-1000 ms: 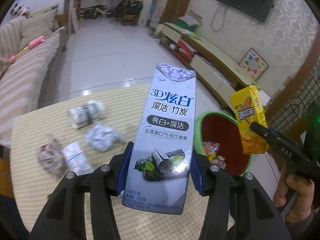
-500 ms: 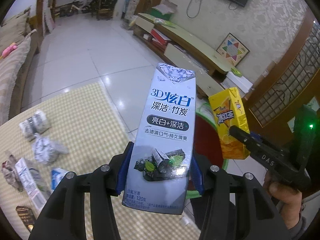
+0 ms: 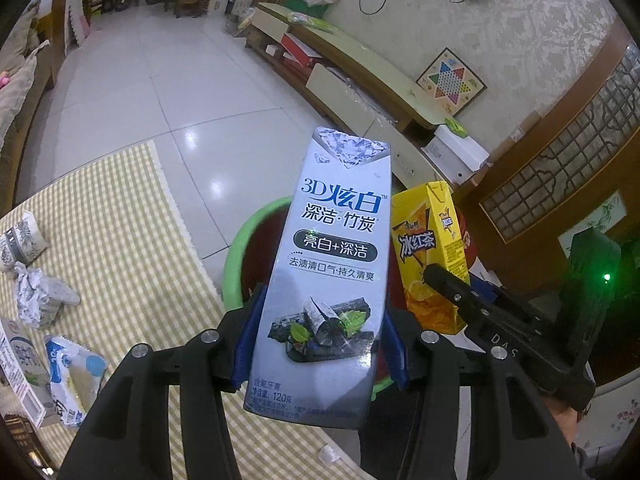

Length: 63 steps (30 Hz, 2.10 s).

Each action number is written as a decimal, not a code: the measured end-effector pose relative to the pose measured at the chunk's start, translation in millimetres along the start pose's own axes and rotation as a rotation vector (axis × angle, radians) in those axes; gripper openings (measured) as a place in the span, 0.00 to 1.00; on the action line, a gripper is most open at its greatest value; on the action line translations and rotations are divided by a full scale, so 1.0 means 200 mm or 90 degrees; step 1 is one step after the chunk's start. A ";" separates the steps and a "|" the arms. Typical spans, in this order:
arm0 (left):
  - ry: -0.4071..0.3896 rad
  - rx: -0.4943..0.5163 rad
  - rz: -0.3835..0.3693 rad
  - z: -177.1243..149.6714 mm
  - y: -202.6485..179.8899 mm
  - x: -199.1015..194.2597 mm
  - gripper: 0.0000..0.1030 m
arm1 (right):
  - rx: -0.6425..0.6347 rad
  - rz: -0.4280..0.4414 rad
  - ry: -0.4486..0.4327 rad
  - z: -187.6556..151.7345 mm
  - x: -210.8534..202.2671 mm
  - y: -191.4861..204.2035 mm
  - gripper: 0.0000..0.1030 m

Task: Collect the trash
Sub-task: 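Carry yellow box and toothpaste box over the green bin and open both tools, then move both open tools back over the table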

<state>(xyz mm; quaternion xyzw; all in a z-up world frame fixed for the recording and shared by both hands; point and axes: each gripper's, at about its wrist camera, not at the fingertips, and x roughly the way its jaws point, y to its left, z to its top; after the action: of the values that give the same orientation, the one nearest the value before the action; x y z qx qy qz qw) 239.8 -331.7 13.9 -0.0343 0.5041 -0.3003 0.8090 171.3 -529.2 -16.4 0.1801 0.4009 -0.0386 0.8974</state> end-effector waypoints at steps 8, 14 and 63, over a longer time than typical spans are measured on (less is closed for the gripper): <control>-0.011 -0.010 -0.014 0.05 -0.04 0.03 0.65 | -0.011 -0.008 0.009 0.00 0.02 -0.01 0.41; -0.036 -0.052 -0.004 0.04 0.04 -0.01 0.89 | -0.008 -0.023 0.001 -0.02 0.01 0.00 0.73; -0.051 -0.324 0.204 -0.94 1.42 -0.74 0.92 | -0.302 0.103 0.150 -0.59 0.35 1.42 0.95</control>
<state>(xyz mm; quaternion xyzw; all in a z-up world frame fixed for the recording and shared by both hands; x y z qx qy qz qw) 164.5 24.1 -62.5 -0.1681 0.5297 -0.0311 0.8308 195.9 -216.5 -58.0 -0.0007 0.4848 0.1492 0.8618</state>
